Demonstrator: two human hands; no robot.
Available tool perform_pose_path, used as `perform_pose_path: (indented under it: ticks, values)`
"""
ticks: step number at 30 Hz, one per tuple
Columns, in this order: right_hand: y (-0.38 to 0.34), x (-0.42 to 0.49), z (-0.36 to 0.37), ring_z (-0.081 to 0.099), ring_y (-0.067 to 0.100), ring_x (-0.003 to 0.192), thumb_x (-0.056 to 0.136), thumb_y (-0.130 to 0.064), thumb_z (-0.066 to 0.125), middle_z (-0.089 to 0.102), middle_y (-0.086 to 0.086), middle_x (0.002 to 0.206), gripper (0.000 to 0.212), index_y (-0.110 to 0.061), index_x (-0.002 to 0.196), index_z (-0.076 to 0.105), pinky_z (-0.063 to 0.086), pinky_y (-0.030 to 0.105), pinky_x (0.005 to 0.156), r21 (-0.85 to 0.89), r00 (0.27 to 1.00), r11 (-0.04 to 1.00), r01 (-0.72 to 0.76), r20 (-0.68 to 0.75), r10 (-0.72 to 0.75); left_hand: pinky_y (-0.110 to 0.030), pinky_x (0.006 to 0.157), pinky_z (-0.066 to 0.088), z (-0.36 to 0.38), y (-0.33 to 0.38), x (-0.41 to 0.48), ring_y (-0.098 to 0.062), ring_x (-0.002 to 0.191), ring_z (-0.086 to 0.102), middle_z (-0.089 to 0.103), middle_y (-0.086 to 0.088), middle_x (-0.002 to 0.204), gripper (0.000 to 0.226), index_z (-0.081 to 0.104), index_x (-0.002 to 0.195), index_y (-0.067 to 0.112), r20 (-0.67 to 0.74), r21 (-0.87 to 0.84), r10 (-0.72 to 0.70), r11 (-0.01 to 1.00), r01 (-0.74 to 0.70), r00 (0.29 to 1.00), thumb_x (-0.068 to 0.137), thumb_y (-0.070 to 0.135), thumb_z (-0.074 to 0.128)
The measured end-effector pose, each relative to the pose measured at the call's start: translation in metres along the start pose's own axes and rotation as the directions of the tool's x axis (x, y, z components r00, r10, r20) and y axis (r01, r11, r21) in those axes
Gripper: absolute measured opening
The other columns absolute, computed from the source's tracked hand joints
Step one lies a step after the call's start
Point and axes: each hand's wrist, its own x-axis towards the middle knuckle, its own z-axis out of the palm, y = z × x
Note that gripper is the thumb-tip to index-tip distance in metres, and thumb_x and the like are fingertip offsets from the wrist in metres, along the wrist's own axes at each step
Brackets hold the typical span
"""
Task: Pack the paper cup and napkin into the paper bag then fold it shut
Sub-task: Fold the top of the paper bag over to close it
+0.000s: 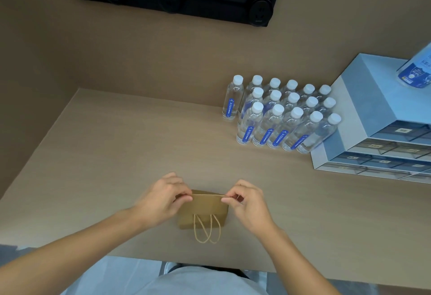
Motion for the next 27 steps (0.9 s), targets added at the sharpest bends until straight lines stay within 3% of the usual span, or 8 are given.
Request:
perform_pose_path:
  ticks: [4, 8, 14, 21, 27]
  values:
    - [-0.010, 0.013, 0.005, 0.057, 0.018, 0.073, 0.076, -0.017, 0.079, 0.060, 0.000, 0.075, 0.005, -0.014, 0.074, 0.076, 0.050, 0.032, 0.068, -0.094, 0.984, 0.984, 0.154, 0.102, -0.144, -0.027, 0.068, 0.049, 0.012, 0.022, 0.021, -0.018, 0.081, 0.056, 0.065, 0.003, 0.078, 0.006, 0.072, 0.087, 0.022, 0.032, 0.056, 0.027, 0.998, -0.029, 0.999, 0.085, 0.027, 0.069]
    - [-0.015, 0.023, 0.005, 0.054, 0.018, 0.071, 0.077, -0.016, 0.077, 0.056, -0.003, 0.075, 0.006, -0.013, 0.072, 0.075, 0.050, 0.034, 0.062, -0.135, 0.962, 0.960, 0.246, 0.158, -0.224, -0.027, 0.074, 0.048, 0.015, 0.032, 0.036, -0.018, 0.084, 0.059, 0.066, -0.001, 0.081, 0.007, 0.072, 0.089, 0.021, 0.098, 0.049, -0.015, 0.999, 0.010, 0.995, 0.086, 0.024, 0.067]
    - [0.003, 0.016, -0.004, 0.052, 0.008, 0.064, 0.077, -0.014, 0.078, 0.055, -0.011, 0.072, 0.002, -0.015, 0.076, 0.077, 0.045, 0.023, 0.063, -0.022, 0.969, 0.977, 0.211, 0.133, -0.206, -0.013, 0.063, 0.035, -0.003, 0.014, 0.018, -0.018, 0.068, 0.060, 0.067, -0.002, 0.069, 0.004, 0.075, 0.078, 0.017, 0.101, 0.038, -0.072, 0.997, 0.068, 0.992, 0.081, 0.018, 0.075]
    - [0.008, 0.019, 0.001, 0.053, 0.004, 0.060, 0.075, -0.010, 0.082, 0.059, -0.010, 0.071, 0.004, -0.013, 0.074, 0.080, 0.039, 0.009, 0.059, 0.085, 0.995, 0.996, 0.034, 0.089, -0.042, -0.025, 0.062, 0.050, -0.005, 0.006, 0.004, -0.010, 0.067, 0.060, 0.070, 0.001, 0.071, 0.003, 0.076, 0.077, 0.020, 0.040, -0.076, -0.215, 0.973, 0.217, 0.976, 0.078, 0.020, 0.078]
    - [-0.013, 0.038, 0.008, 0.052, 0.005, 0.059, 0.079, -0.008, 0.079, 0.064, 0.003, 0.073, 0.004, -0.011, 0.077, 0.080, 0.036, 0.008, 0.059, 0.051, 0.996, 0.995, 0.089, 0.029, -0.090, -0.004, 0.062, 0.036, -0.029, -0.017, 0.014, 0.005, 0.063, 0.053, 0.065, 0.010, 0.070, 0.005, 0.077, 0.079, 0.021, -0.037, -0.149, -0.277, 0.951, 0.269, 0.960, 0.078, 0.016, 0.078]
